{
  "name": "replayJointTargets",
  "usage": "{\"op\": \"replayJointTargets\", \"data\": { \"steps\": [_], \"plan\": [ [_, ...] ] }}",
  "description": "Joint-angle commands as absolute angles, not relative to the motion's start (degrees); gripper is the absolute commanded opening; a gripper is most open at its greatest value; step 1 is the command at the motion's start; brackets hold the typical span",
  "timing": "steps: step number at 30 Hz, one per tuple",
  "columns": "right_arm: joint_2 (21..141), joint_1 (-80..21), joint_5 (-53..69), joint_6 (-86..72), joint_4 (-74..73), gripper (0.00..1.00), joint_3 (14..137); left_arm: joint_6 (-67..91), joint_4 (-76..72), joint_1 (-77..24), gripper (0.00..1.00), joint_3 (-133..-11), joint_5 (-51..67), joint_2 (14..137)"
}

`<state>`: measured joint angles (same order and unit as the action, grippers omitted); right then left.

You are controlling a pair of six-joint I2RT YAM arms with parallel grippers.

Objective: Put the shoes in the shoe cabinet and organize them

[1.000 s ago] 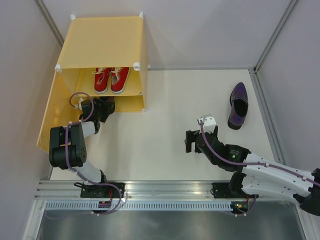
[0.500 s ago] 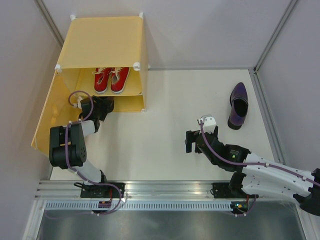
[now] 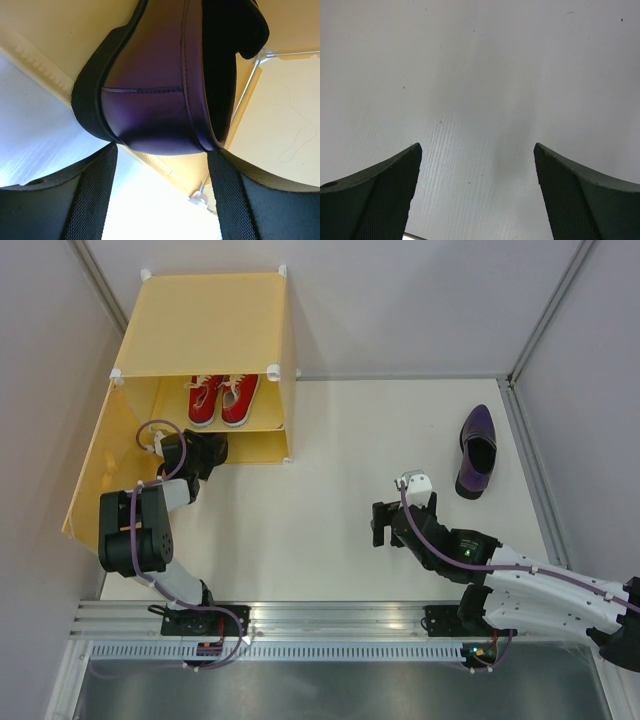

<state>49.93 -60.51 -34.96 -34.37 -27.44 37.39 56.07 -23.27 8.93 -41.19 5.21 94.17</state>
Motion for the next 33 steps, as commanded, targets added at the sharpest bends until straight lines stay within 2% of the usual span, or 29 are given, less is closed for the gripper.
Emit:
{"op": "replayJointTargets", "data": {
  "steps": [1,9,15,23,29,33],
  "plan": [
    [49.04,-60.29,-36.47,-35.51,-27.77,0.96,37.97,55.28,-28.56,8.96,0.76,-43.60,3.87,94.66],
    [47.20,-60.29,-36.12,-36.03,-28.65,0.96,38.50,54.41,-26.20,8.88,0.85,-39.73,3.96,89.66],
    [47.37,-60.29,-36.21,-36.39,-30.14,0.95,40.25,52.48,-20.14,8.96,0.88,-34.11,3.17,79.99],
    [51.32,-59.33,-41.74,-36.91,-36.81,0.97,47.01,44.93,6.11,10.19,0.91,-36.20,-6.94,63.31],
    [57.21,-50.38,-41.31,-35.34,-40.60,0.97,51.93,39.47,15.19,12.04,0.90,-39.37,-5.63,54.68],
    [61.42,-39.24,-39.73,-31.48,-40.78,0.97,54.92,33.68,24.33,12.39,0.90,-44.11,-5.45,52.56]
  ]
}}
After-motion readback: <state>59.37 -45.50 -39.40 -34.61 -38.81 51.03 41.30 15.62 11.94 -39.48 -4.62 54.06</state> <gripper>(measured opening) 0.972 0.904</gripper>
